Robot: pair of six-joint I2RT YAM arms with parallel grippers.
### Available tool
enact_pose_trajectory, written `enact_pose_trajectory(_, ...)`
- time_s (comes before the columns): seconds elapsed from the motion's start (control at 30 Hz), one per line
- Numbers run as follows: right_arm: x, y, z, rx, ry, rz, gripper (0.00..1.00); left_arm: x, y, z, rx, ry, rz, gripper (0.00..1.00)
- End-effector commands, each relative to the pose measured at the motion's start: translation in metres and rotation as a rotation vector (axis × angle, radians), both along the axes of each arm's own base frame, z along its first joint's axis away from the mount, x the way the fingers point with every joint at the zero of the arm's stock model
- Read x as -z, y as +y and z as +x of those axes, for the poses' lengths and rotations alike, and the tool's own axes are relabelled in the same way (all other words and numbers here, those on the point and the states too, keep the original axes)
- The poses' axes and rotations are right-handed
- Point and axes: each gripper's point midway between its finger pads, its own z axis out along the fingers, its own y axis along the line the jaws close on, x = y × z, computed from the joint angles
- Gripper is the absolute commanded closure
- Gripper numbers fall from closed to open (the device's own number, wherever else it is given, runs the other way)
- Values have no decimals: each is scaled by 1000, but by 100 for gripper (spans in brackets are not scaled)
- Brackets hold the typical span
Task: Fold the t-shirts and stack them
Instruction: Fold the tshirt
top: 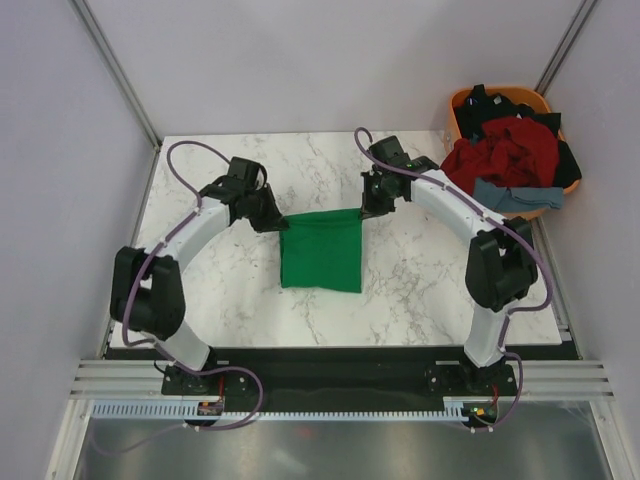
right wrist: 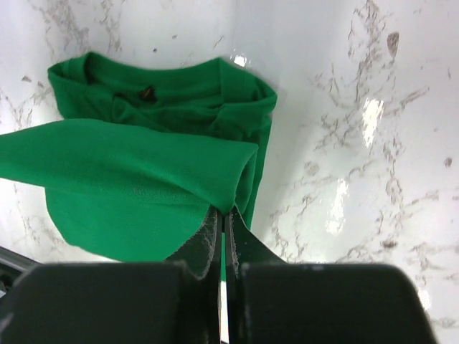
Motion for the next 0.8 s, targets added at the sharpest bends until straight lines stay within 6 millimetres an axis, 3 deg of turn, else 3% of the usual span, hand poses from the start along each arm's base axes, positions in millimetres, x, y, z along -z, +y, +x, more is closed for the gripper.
enact_pose_trajectory(0.0,3,-11,30,1,-33,-14,100,1,2,34,37,-54,-18,98)
enact_pose_trajectory(0.03,4,-10,36,-2,-36,-9,100,16,3,39,38,-20,-12,98)
enact_pose_trajectory(0.17,31,-6,53,-12,7,19,100,34,4,54,37,22,-21,98)
enact_pose_trajectory(0.37,48,10,74,-51,19,71,100,34,12,74,27,14,-25,98)
enact_pose_trajectory(0.43,46,14,83,-57,6,89,96,37,19,77,13,25,-25,98)
enact_pose_trajectory(0.47,54,13,85,-52,26,86,81,35,20,80,12,24,-29,97)
enact_pose_trajectory(0.53,53,13,91,-46,25,95,53,45,23,82,22,63,-39,76)
enact_pose_trajectory(0.57,55,9,94,-35,29,96,31,44,23,86,24,66,-44,69)
enact_pose_trajectory(0.6,52,6,96,-28,26,99,24,53,23,87,30,92,-47,49)
enact_pose_trajectory(0.63,47,3,99,-22,18,100,21,53,24,85,48,104,-50,41)
enact_pose_trajectory(0.73,26,-10,93,-12,-7,90,14,33,26,90,70,74,-35,31)
enact_pose_trajectory(0.77,5,-17,91,3,-54,83,11,29,30,86,60,66,-15,31)
